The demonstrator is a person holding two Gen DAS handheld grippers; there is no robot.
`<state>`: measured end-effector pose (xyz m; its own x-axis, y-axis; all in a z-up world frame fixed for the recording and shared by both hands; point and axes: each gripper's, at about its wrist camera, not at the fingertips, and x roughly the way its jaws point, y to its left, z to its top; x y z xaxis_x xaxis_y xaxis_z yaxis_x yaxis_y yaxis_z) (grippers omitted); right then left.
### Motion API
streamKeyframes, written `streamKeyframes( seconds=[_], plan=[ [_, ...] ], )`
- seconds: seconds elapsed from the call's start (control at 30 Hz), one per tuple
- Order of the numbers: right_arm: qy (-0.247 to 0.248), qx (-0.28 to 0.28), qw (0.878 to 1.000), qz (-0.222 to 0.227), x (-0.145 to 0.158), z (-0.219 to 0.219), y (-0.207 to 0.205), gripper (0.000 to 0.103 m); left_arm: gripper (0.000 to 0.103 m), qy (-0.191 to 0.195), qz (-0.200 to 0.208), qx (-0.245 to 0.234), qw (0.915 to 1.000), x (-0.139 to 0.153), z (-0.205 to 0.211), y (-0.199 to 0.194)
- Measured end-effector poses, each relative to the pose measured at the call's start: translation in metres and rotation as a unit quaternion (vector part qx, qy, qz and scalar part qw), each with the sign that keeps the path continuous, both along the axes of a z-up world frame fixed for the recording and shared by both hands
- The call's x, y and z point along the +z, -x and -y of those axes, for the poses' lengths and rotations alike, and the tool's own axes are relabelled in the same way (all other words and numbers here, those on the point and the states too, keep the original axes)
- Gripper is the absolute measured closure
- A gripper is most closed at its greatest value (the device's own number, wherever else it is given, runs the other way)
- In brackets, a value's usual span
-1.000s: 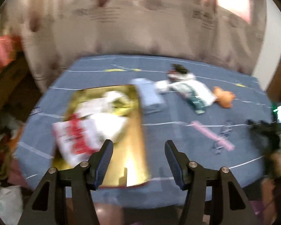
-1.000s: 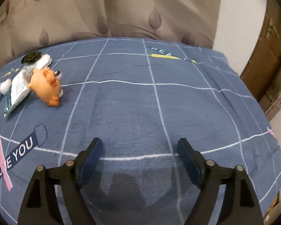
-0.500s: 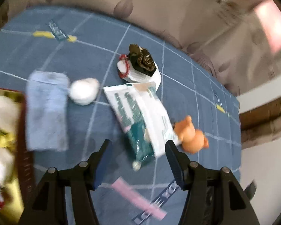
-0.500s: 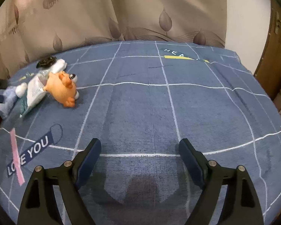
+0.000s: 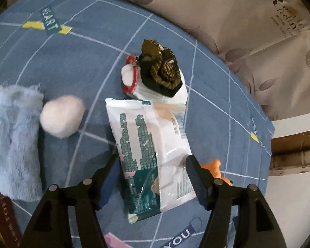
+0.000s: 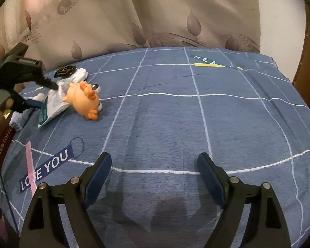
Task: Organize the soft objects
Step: 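Grasp the green-and-white wet-wipe packet with the left tool, then carry the wet-wipe packet over the tray with the left tool while the right tool grasps the orange toy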
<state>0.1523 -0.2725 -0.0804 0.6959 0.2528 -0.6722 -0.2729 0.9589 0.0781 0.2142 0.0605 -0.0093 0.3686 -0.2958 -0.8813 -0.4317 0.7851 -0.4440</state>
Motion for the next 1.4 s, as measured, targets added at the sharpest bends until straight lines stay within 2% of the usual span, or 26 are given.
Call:
streamKeyframes(
  seconds=[0.13, 0.2, 0.3, 0.37, 0.5, 0.6, 0.67, 0.7, 0.77, 0.8, 0.87, 0.93, 1.17, 1.4],
  plan=[
    [-0.005, 0.004, 1.0, 0.003, 0.0, 0.001, 0.002, 0.02, 0.033, -0.021, 0.0, -0.002, 0.9998, 0.006, 0.01, -0.01],
    [-0.007, 0.007, 1.0, 0.003, 0.001, 0.0, 0.002, 0.02, 0.031, -0.049, -0.006, -0.002, 0.9988, 0.008, 0.013, -0.012],
    [-0.008, 0.011, 1.0, 0.004, 0.001, 0.0, 0.002, 0.02, 0.022, -0.048, -0.014, -0.013, 0.9987, 0.0, 0.018, -0.019],
    [-0.01, 0.013, 1.0, 0.004, 0.001, 0.0, 0.003, 0.02, 0.02, -0.057, -0.022, -0.022, 0.9979, -0.004, 0.024, -0.022],
    [-0.014, 0.015, 1.0, 0.004, 0.002, 0.001, 0.003, 0.02, 0.019, -0.094, -0.001, -0.045, 0.9946, -0.003, 0.035, -0.021],
    [-0.015, 0.016, 1.0, 0.004, 0.002, 0.001, 0.003, 0.02, 0.016, -0.098, 0.0, -0.058, 0.9935, -0.003, 0.038, -0.02],
    [-0.014, 0.017, 1.0, 0.003, 0.002, 0.001, 0.003, 0.02, 0.016, -0.089, -0.021, -0.079, 0.9927, -0.014, 0.046, -0.029],
    [-0.014, 0.017, 1.0, 0.002, 0.002, 0.001, 0.002, 0.02, 0.018, -0.102, -0.015, -0.085, 0.991, -0.01, 0.051, -0.03],
    [-0.014, 0.017, 1.0, 0.001, 0.001, 0.001, 0.001, 0.02, 0.021, -0.099, -0.013, -0.096, 0.9904, -0.009, 0.054, -0.03],
    [-0.014, 0.017, 1.0, 0.0, 0.001, 0.001, 0.001, 0.02, 0.038, -0.097, -0.007, -0.091, 0.991, -0.009, 0.054, -0.028],
    [-0.014, 0.017, 1.0, -0.001, 0.002, 0.001, 0.001, 0.02, 0.043, -0.071, 0.028, -0.067, 0.9948, -0.005, 0.044, -0.018],
    [-0.015, 0.017, 1.0, -0.005, 0.001, 0.001, 0.0, 0.02, 0.05, -0.065, 0.039, -0.067, 0.9948, -0.003, 0.041, -0.012],
    [-0.013, 0.013, 1.0, -0.011, 0.0, 0.0, -0.002, 0.02, 0.052, -0.103, 0.09, -0.09, 0.9865, 0.021, 0.054, 0.04],
    [-0.006, 0.013, 1.0, -0.01, 0.0, -0.002, -0.002, 0.02, 0.051, -0.067, 0.11, -0.095, 0.9871, 0.042, 0.05, 0.108]
  ],
)
